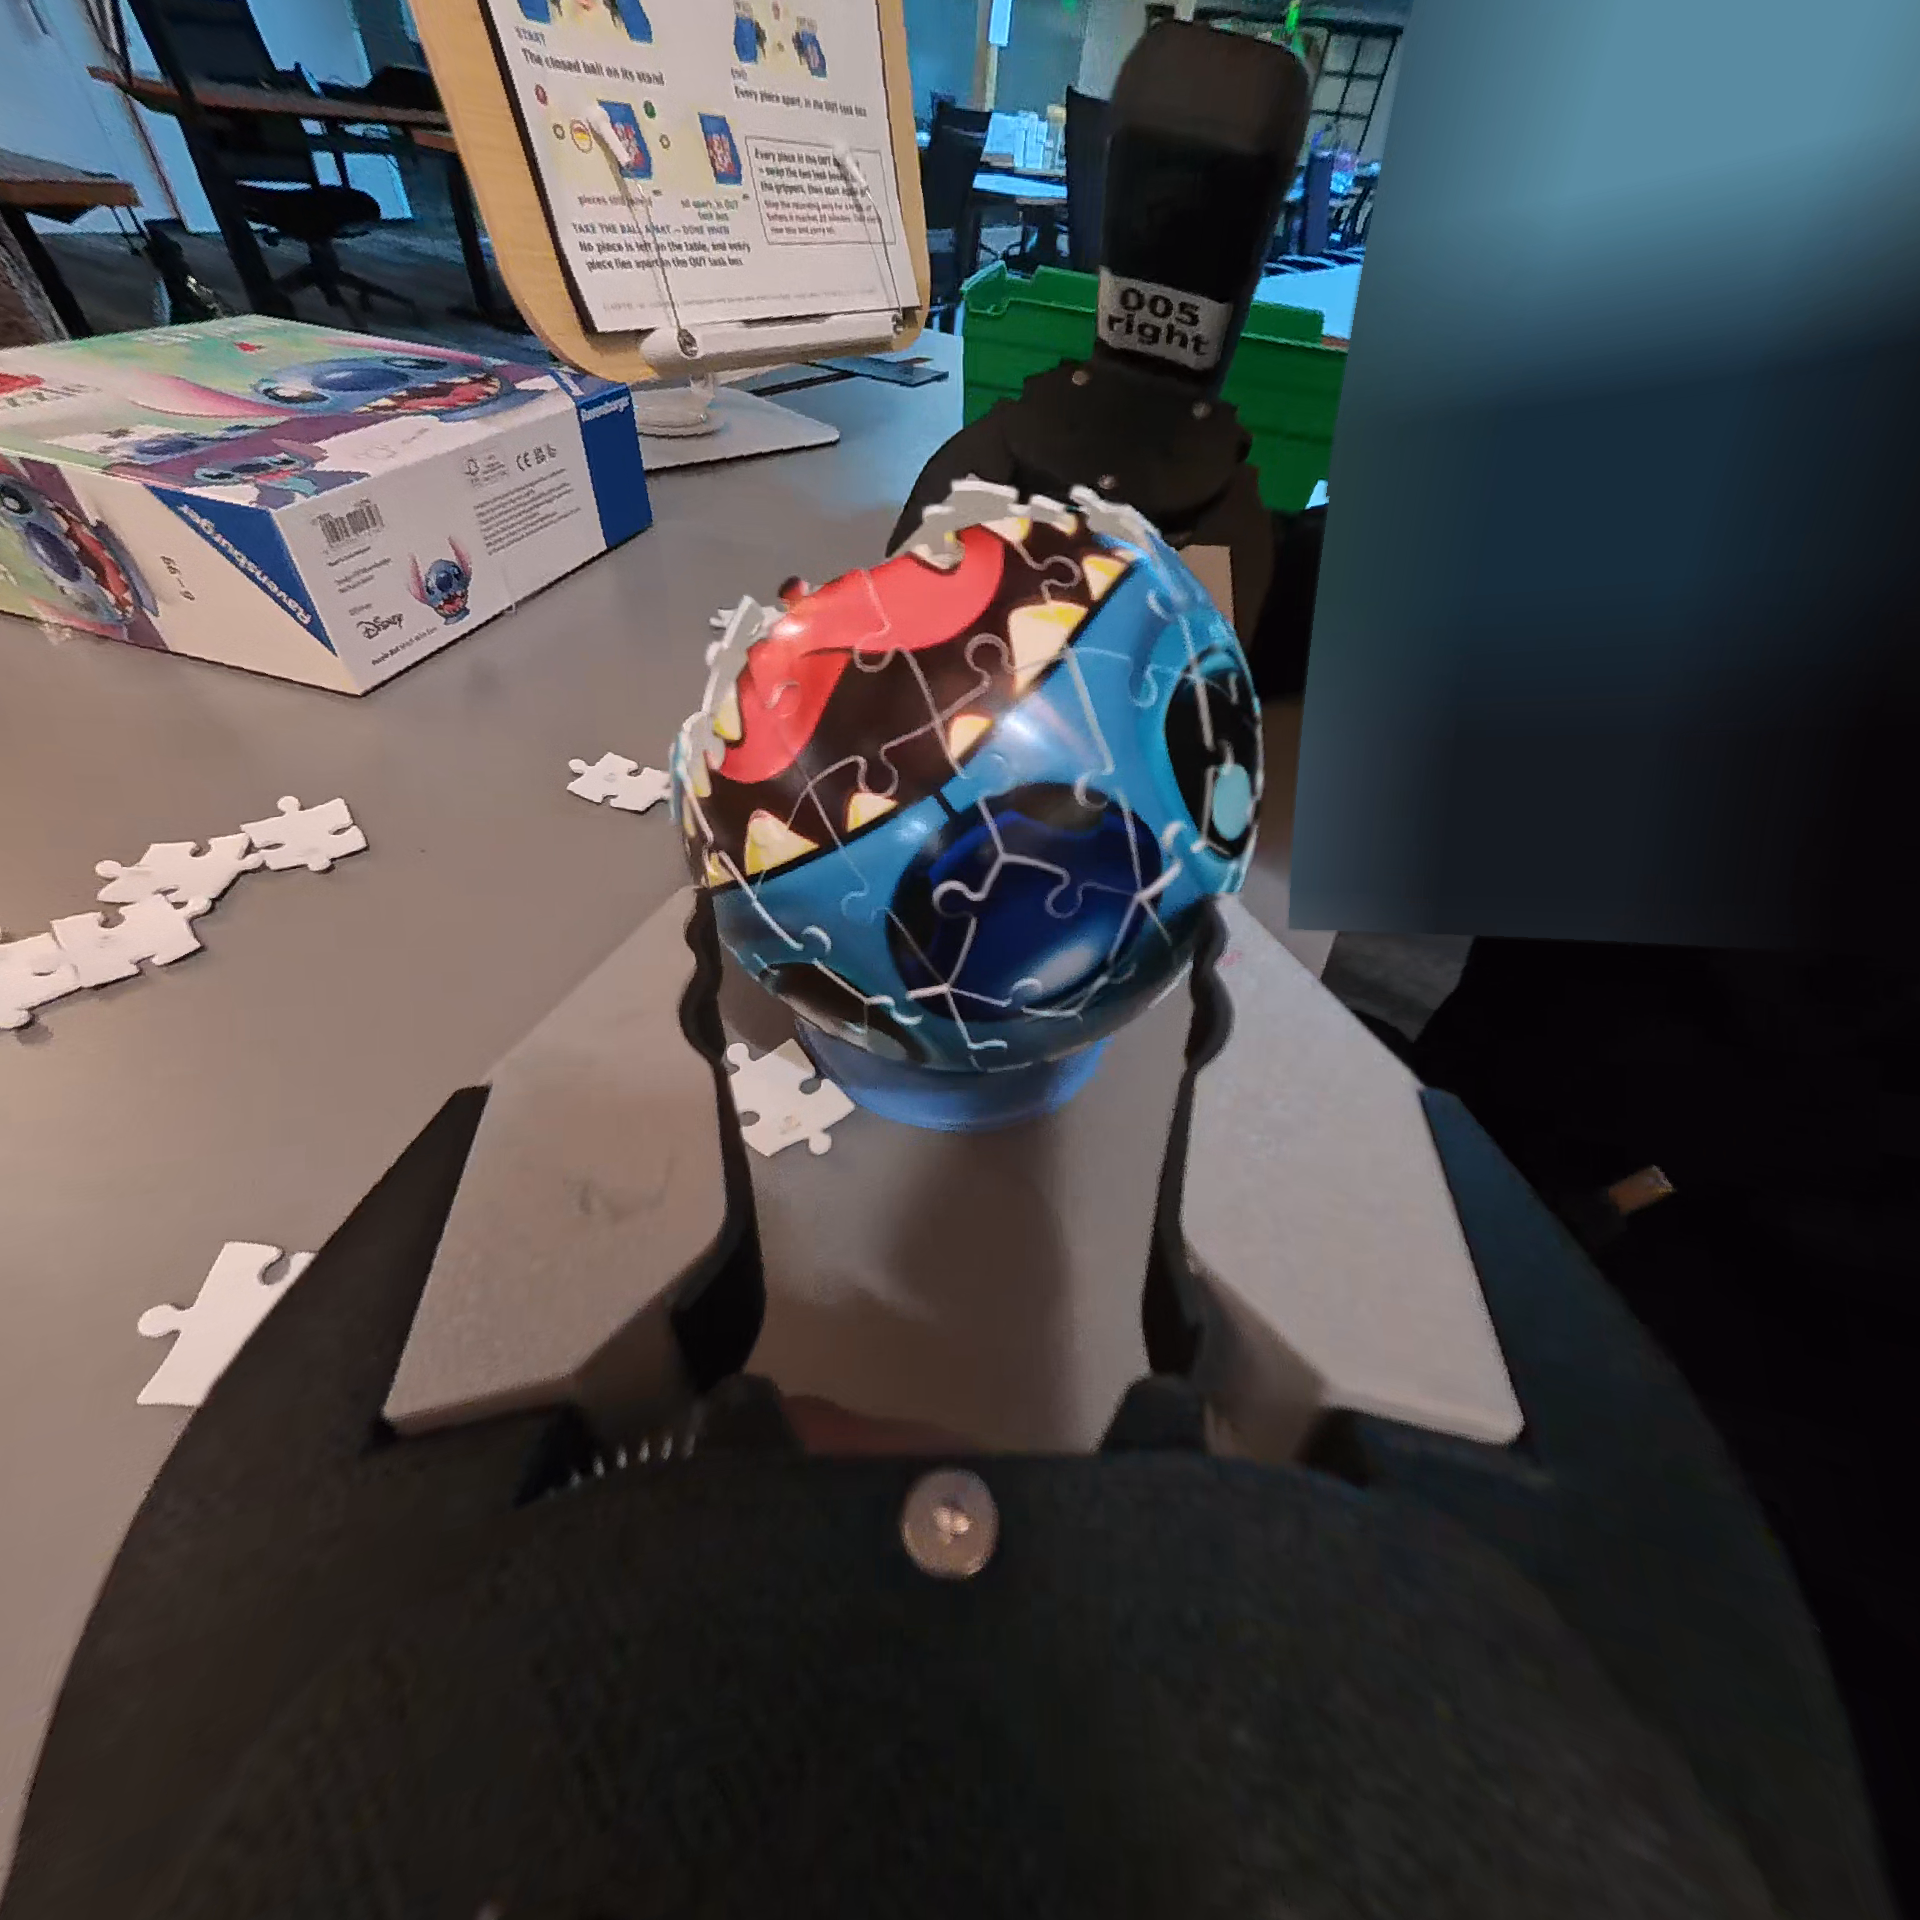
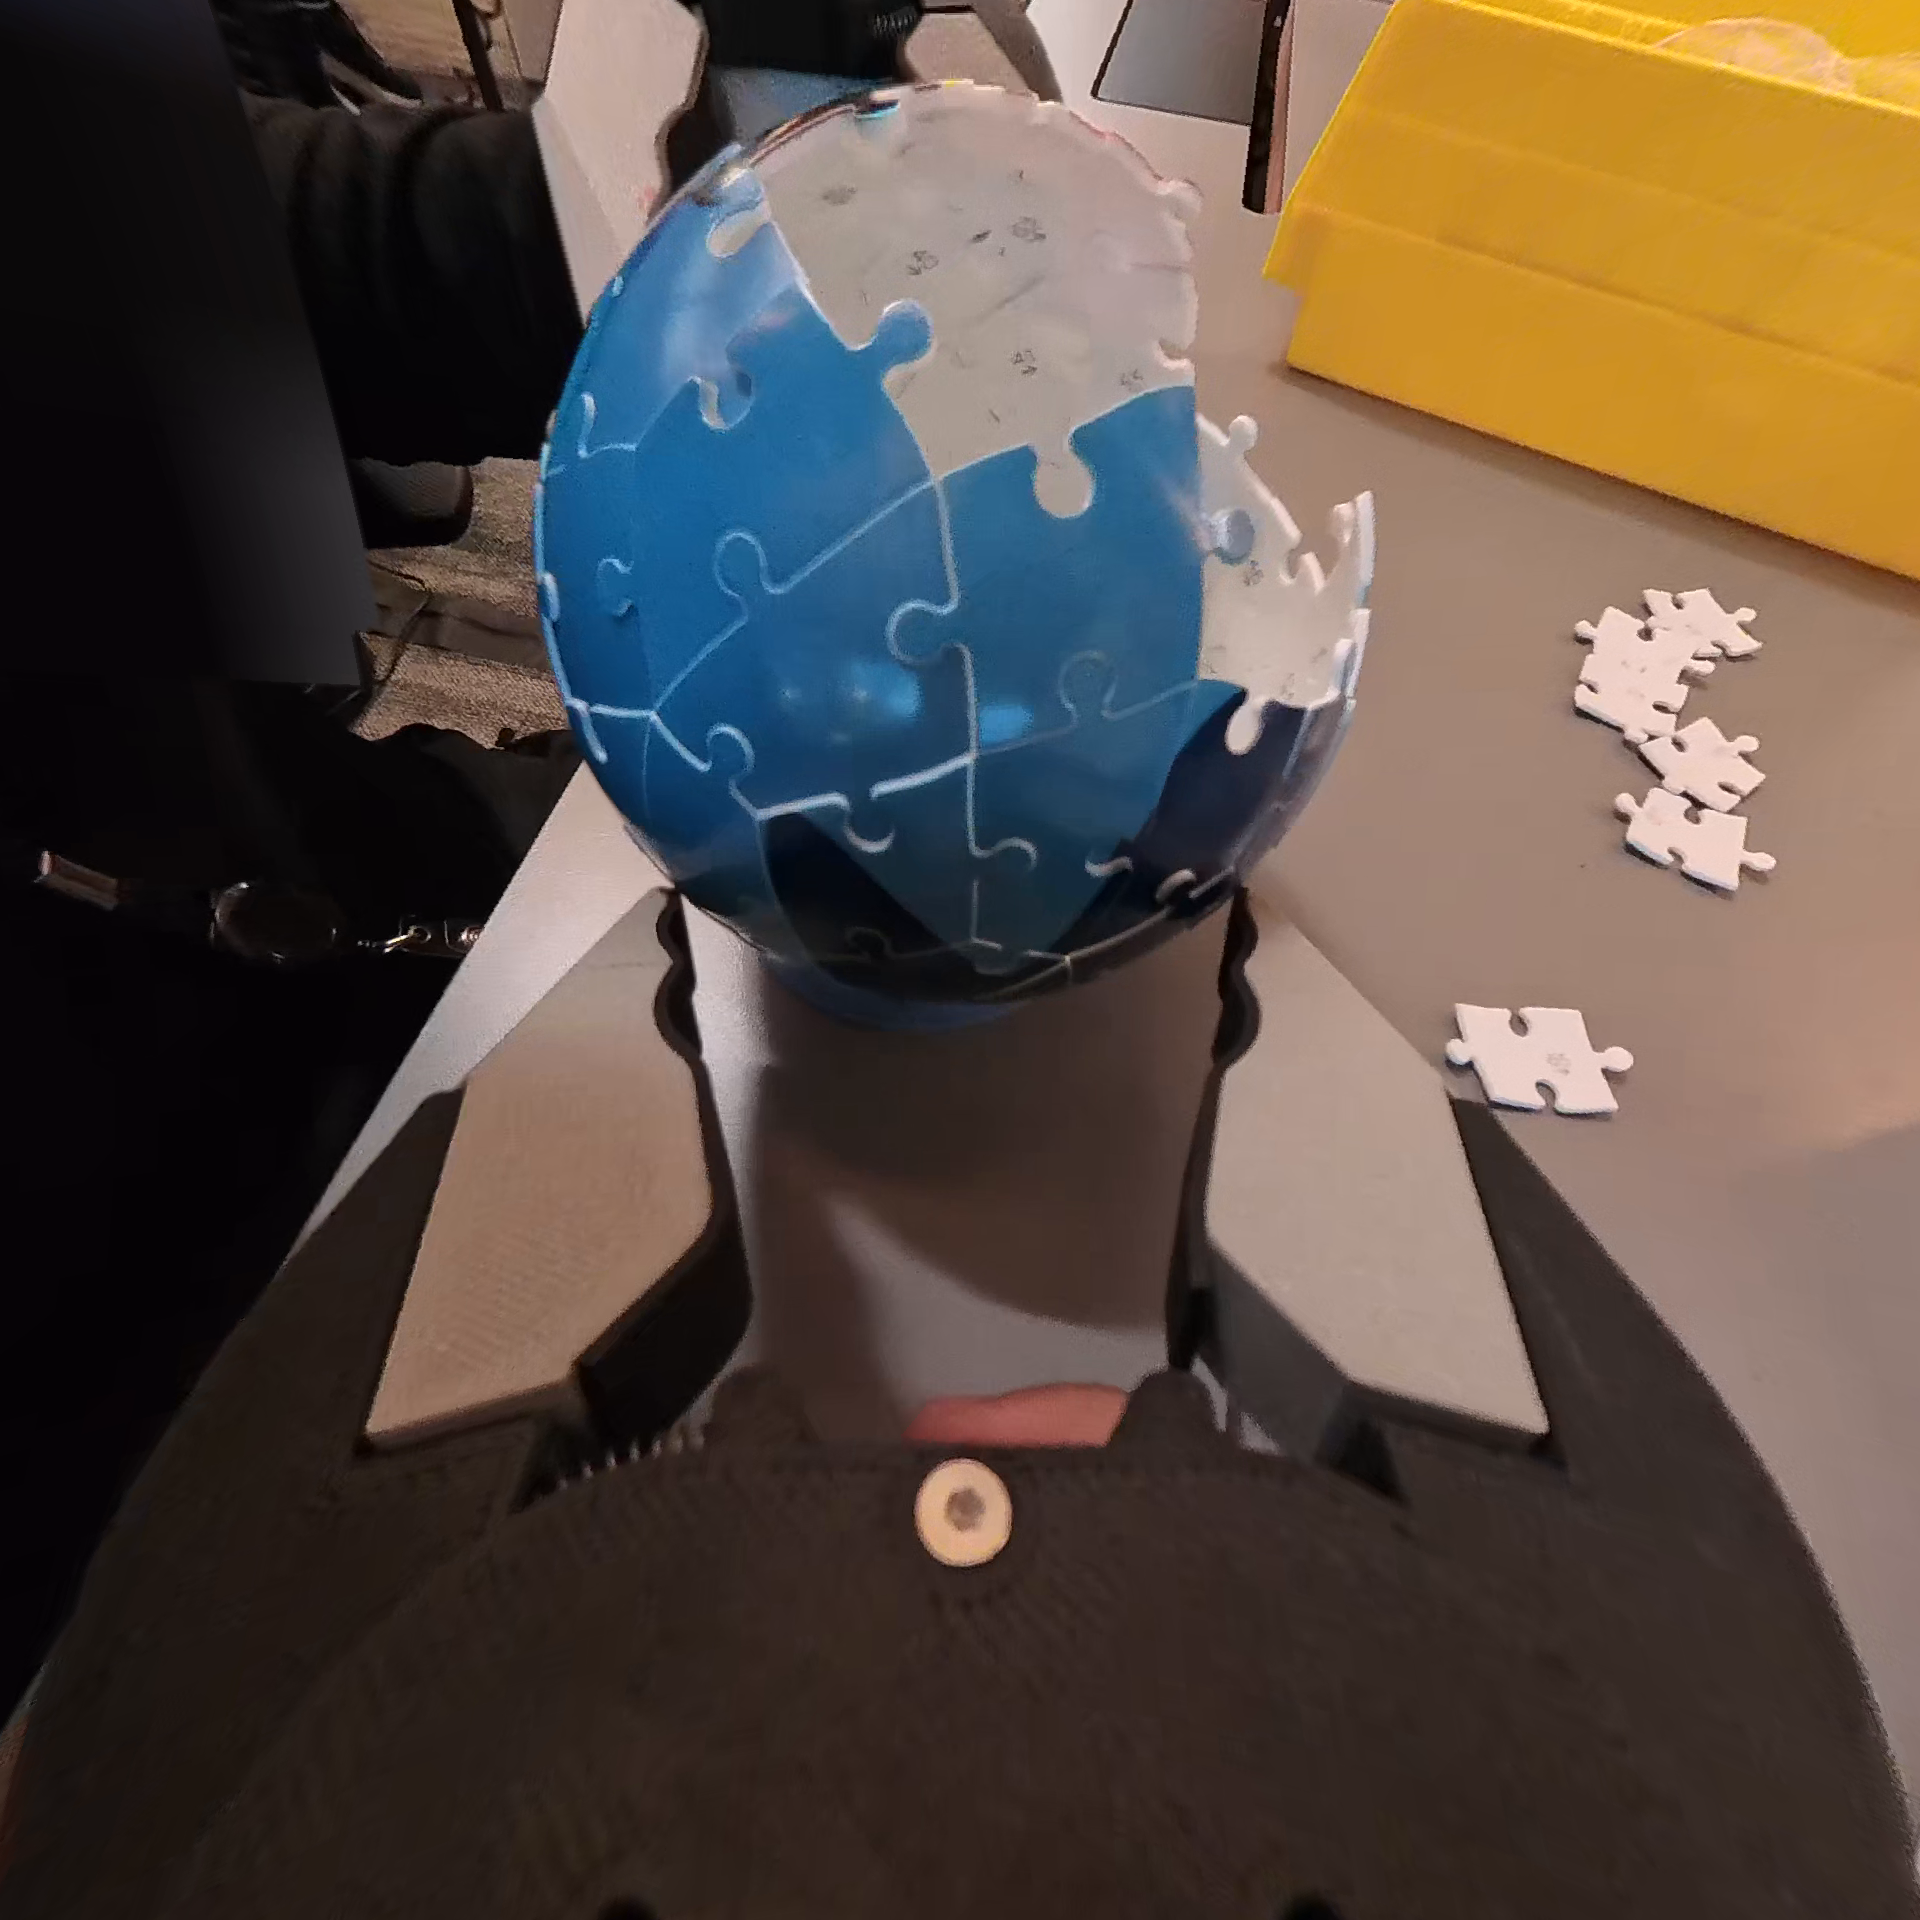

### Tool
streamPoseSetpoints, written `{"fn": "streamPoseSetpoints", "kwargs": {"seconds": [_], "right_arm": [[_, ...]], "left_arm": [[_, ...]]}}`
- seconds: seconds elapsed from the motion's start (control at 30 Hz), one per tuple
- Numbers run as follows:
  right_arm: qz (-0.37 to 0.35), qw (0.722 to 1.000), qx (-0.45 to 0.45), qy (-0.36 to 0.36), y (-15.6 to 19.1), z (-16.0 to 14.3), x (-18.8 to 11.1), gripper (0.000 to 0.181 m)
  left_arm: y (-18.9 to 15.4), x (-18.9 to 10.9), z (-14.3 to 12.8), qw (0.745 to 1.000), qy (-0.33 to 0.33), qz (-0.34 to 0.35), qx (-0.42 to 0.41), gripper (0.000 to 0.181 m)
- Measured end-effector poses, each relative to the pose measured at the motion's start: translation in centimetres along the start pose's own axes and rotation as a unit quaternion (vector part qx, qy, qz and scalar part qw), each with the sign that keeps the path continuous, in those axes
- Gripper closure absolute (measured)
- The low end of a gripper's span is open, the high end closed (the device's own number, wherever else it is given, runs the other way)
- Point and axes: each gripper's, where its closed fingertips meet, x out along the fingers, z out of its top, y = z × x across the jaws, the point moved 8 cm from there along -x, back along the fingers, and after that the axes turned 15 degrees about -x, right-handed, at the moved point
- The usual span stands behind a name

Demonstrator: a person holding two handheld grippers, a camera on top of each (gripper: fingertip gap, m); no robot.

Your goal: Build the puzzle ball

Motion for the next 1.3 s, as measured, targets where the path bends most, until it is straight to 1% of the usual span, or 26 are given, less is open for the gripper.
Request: {"fn": "streamPoseSetpoints", "kwargs": {"seconds": [0.1, 0.17, 0.3, 0.37, 0.53, 0.63, 0.73, 0.8, 0.87, 1.03, 1.13, 1.3], "right_arm": [[0.000, 1.000, -0.013, 0.004, 0.1, -0.1, 0.0, 0.083], [-0.006, 1.000, -0.022, 0.006, 0.1, -0.2, -0.1, 0.082], [-0.031, 0.998, -0.046, 0.004, 0.1, -0.1, -0.4, 0.079], [-0.040, 0.997, -0.061, 0.000, 0.2, 0.0, -0.5, 0.079], [-0.054, 0.996, -0.073, 0.008, 0.6, 0.4, 0.2, 0.076], [-0.078, 0.994, -0.069, 0.018, 0.6, 0.9, 0.7, 0.077], [-0.092, 0.994, -0.061, 0.020, 0.6, 1.4, 1.1, 0.076], [-0.098, 0.994, -0.049, 0.018, 0.6, 1.6, 1.0, 0.076], [-0.097, 0.995, -0.033, 0.011, 0.7, 1.6, 0.8, 0.077], [-0.096, 0.995, -0.018, 0.016, 0.8, 1.0, 0.5, 0.089], [-0.097, 0.995, -0.011, 0.015, 0.8, 0.9, 0.5, 0.091], [-0.080, 0.997, 0.022, -0.004, 0.5, 0.9, 0.3, 0.089]], "left_arm": [[0.0, 0.1, -0.1, 1.000, 0.012, -0.007, 0.000, 0.089], [0.0, 0.4, -0.3, 0.999, 0.031, 0.003, 0.015, 0.084], [0.0, 0.8, -0.8, 0.997, 0.064, 0.021, 0.049, 0.082], [-0.1, 1.0, -0.9, 0.996, 0.074, 0.020, 0.052, 0.082], [0.0, 1.0, -0.9, 0.996, 0.073, 0.026, 0.052, 0.085], [0.5, 0.7, -0.8, 0.997, 0.069, 0.024, 0.033, 0.082], [1.2, 0.4, -0.7, 0.996, 0.083, 0.013, 0.015, 0.081], [1.6, 0.2, -0.7, 0.996, 0.087, 0.020, 0.013, 0.079], [1.8, -0.1, -0.7, 0.996, 0.084, 0.025, 0.015, 0.079], [1.9, -0.2, -0.7, 0.996, 0.082, 0.036, 0.022, 0.079], [1.9, 0.0, -0.8, 0.995, 0.088, 0.045, 0.028, 0.080], [1.9, 0.2, -0.9, 0.994, 0.100, 0.040, 0.023, 0.083]]}}
